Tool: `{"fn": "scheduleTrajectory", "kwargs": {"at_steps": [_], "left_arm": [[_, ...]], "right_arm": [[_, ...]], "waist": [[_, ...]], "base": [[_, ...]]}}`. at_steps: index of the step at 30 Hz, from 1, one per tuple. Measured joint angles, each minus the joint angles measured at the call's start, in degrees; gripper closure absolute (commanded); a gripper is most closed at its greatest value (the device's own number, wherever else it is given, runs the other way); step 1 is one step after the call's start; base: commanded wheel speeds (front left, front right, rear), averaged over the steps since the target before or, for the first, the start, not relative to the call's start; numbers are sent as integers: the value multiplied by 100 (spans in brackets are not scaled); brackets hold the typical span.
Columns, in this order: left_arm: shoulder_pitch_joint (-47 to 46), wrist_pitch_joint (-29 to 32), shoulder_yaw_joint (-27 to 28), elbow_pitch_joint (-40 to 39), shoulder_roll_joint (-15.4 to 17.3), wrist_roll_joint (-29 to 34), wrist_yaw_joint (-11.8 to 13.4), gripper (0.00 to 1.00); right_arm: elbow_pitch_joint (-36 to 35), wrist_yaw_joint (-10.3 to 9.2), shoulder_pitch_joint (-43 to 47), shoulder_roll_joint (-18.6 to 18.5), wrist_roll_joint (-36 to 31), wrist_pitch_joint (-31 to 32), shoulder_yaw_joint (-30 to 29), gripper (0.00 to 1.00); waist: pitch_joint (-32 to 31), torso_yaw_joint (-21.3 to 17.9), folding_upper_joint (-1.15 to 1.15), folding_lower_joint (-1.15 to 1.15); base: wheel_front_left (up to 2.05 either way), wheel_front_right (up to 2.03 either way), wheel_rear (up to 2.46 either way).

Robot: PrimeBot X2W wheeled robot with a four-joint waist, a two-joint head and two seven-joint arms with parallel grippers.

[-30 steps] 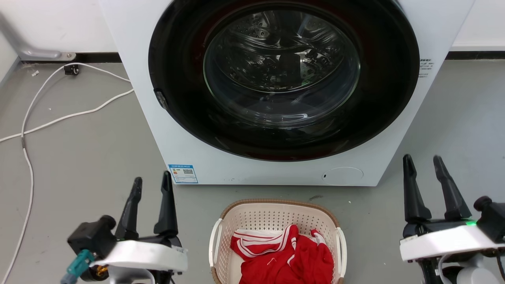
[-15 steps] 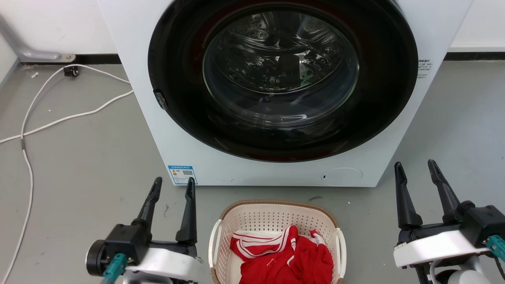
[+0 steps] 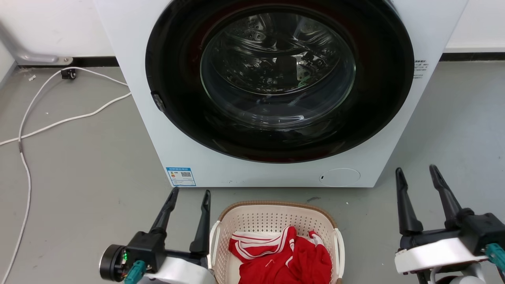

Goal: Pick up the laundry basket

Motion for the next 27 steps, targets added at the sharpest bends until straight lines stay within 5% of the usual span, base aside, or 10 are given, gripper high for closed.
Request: {"fn": "scheduleTrajectory", "kwargs": {"at_steps": [11, 27], "left_arm": [[60, -112, 342, 155, -226, 90, -438, 0], [110, -214, 407, 325, -347, 747, -558, 0]], "right_arm": [[355, 0, 33, -3, 469, -125, -75, 0], [617, 0, -37, -3, 88, -233, -7, 0]], "waist": [[59, 6, 0, 0], [114, -20, 0, 0]], "base": [[0, 0, 0], [0, 0, 0]]}}
